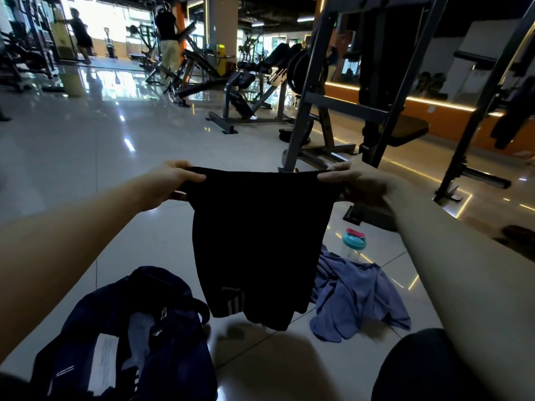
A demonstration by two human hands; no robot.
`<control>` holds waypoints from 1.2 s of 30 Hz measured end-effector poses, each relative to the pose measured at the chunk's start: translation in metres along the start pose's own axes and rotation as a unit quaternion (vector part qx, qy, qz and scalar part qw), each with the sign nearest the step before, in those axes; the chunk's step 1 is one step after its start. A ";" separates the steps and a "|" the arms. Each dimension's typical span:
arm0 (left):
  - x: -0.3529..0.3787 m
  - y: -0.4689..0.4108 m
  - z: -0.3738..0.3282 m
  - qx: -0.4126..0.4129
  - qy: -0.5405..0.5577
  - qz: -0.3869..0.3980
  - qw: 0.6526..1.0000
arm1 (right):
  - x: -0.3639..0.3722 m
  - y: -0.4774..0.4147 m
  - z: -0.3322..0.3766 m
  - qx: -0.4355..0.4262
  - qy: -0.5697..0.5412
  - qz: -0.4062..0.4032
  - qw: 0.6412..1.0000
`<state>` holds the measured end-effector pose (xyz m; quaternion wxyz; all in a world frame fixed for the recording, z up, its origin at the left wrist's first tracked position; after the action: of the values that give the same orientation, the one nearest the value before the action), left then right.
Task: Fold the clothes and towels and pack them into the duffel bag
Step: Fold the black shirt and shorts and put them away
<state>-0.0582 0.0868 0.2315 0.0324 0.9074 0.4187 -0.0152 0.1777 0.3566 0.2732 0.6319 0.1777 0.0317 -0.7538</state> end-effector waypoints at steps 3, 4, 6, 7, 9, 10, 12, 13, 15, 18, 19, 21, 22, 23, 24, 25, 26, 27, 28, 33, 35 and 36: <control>-0.001 0.002 -0.003 0.004 0.000 0.000 1.000 | -0.014 -0.008 -0.004 -0.007 0.046 -0.065 0.997; -0.001 0.002 -0.005 0.011 -0.003 -0.001 1.000 | -0.018 -0.011 -0.006 -0.015 0.052 -0.091 0.994; 0.000 0.001 -0.008 0.029 -0.007 -0.007 1.000 | -0.025 -0.014 -0.012 -0.024 0.064 -0.134 0.989; 0.001 0.001 -0.009 0.040 -0.007 -0.008 0.999 | -0.027 -0.014 -0.014 -0.028 0.068 -0.147 0.986; 0.002 -0.001 -0.011 0.058 -0.005 -0.008 0.998 | -0.031 -0.017 -0.017 -0.028 0.055 -0.163 0.985; 0.000 -0.003 -0.010 0.063 -0.006 -0.010 0.998 | -0.033 -0.019 -0.018 -0.026 0.052 -0.165 0.985; -0.003 -0.005 -0.009 0.071 -0.028 -0.012 0.997 | -0.034 -0.021 -0.019 -0.018 0.084 -0.162 0.983; -0.004 -0.006 -0.008 0.074 -0.048 -0.011 0.996 | -0.034 -0.022 -0.019 -0.013 0.116 -0.157 0.981; -0.006 -0.008 -0.005 0.080 -0.091 -0.015 0.992 | -0.030 -0.024 -0.019 -0.009 0.179 -0.148 0.973; -0.004 -0.009 -0.001 0.081 -0.122 -0.026 0.989 | -0.031 -0.022 -0.020 -0.005 0.223 -0.177 0.959; -0.003 -0.010 -0.001 0.081 -0.125 -0.031 0.988 | -0.033 -0.021 -0.021 -0.003 0.224 -0.188 0.956; -0.001 -0.010 0.000 0.076 -0.120 -0.033 0.989 | -0.034 -0.019 -0.025 -0.003 0.208 -0.195 0.958; 0.001 -0.010 0.001 0.071 -0.113 -0.029 0.991 | -0.034 -0.019 -0.026 -0.004 0.200 -0.193 0.961; 0.002 -0.009 0.002 0.065 -0.106 -0.024 0.992 | -0.034 -0.018 -0.028 -0.004 0.196 -0.186 0.963; 0.003 -0.009 0.004 0.056 -0.102 -0.018 0.993 | -0.035 -0.018 -0.030 0.001 0.197 -0.174 0.965; 0.004 -0.009 0.005 0.046 -0.103 -0.008 0.994 | -0.034 -0.018 -0.033 0.011 0.199 -0.155 0.968; 0.004 -0.009 0.007 0.032 -0.107 0.007 0.994 | -0.034 -0.017 -0.038 0.026 0.200 -0.133 0.970; 0.005 -0.009 0.010 0.018 -0.108 0.025 0.994 | -0.034 -0.016 -0.043 0.042 0.198 -0.109 0.973; 0.006 -0.010 0.013 0.006 -0.105 0.042 0.994 | -0.034 -0.014 -0.049 0.053 0.195 -0.088 0.975; 0.020 -0.024 0.018 0.001 -0.043 0.059 0.997 | -0.044 -0.004 -0.064 0.059 0.148 -0.081 0.984; 0.023 -0.034 0.021 0.012 -0.041 0.034 0.998 | -0.051 -0.010 -0.068 0.056 0.122 -0.100 0.986; 0.024 -0.039 0.024 0.017 -0.047 0.017 0.999 | -0.054 -0.015 -0.070 0.056 0.115 -0.115 0.985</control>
<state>-0.0723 0.1286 0.2048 0.0372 0.9131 0.4008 -0.0643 0.1867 0.4299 0.2218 0.5220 0.2931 0.0821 -0.7968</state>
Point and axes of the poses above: each hand's wrist, its own y-axis away from the middle knuckle, its own x-axis out of the palm, z = x × y, the point moved 8 cm from there along -y, towards the middle knuckle, and after that the axes turned 10 degrees about y, right-handed, at the moved point
